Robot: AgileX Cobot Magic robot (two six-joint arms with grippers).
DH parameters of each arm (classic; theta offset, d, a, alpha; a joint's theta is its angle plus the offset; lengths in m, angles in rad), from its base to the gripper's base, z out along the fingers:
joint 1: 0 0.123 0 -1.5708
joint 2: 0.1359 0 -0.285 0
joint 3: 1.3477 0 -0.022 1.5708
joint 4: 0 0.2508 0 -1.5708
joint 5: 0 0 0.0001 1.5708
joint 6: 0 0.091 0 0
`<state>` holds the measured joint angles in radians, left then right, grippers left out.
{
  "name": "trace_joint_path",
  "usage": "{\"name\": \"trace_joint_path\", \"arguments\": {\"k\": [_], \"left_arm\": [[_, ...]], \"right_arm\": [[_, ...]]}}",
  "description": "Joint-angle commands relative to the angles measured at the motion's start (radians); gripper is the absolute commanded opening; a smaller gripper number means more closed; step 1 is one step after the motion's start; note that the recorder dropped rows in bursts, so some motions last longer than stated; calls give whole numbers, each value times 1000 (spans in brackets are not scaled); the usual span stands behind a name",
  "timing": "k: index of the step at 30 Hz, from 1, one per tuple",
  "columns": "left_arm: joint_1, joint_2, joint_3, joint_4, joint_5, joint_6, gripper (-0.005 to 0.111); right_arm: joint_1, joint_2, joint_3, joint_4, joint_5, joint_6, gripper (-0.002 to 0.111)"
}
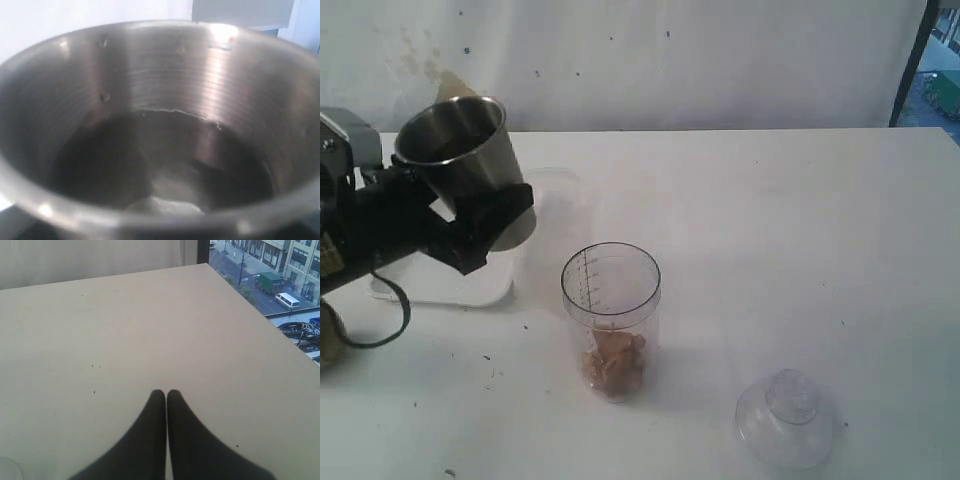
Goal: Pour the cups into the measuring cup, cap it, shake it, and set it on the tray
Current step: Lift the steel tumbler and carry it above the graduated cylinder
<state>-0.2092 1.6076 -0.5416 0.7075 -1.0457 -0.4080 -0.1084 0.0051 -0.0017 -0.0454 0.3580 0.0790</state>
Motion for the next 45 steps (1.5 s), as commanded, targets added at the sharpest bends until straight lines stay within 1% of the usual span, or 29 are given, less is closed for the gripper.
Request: {"name": "trace_joint_path", "arguments": {"k": [1,4,8,9,14,16,19,23,25,28,29,32,41,42,45], "left_arm": [[-5,-15,-82,39,4,-52,0],[-5,-15,-110,76,29,-62,0],[-5,-15,-114,79,22,-64,0],[-5,-15,-120,88,38,-64,0],[-5,-13,-201,144,60,-66,0],[-5,-11,-273,189,105,-75,0],[-33,-9,-331,223,174,-96,0],[-82,63,-392,246,177,-82,0],[-82,106,-426,261,149,-63,0],[-82,136,-468,323,144,-57,0],[-82,143,-477,353,124,-53,0],[-82,144,-479,382,87,-28,0],[-82,146,-479,380,96,-47,0],[-82,146,-479,380,81,-47,0],[-82,146,-479,398,65,50,0]], "right_arm": [[-4,-5,2,-3,-7,4,1],[-4,-5,2,-3,-7,4,1],[-4,-5,2,-3,-7,4,1],[-4,-5,2,-3,-7,4,1],[-4,-5,2,-3,-7,4,1],[-4,-5,2,-3,-7,4,1],[-4,-5,2,-3,-7,4,1],[-4,-5,2,-3,-7,4,1],[-4,-5,2,-3,-7,4,1],[-4,-5,2,-3,-7,4,1],[-4,-5,2,-3,-7,4,1],[-4,-5,2,-3,-7,4,1],[-4,-5,2,-3,-7,4,1],[-4,-5,2,-3,-7,4,1],[-4,-5,2,-3,-7,4,1]]}}
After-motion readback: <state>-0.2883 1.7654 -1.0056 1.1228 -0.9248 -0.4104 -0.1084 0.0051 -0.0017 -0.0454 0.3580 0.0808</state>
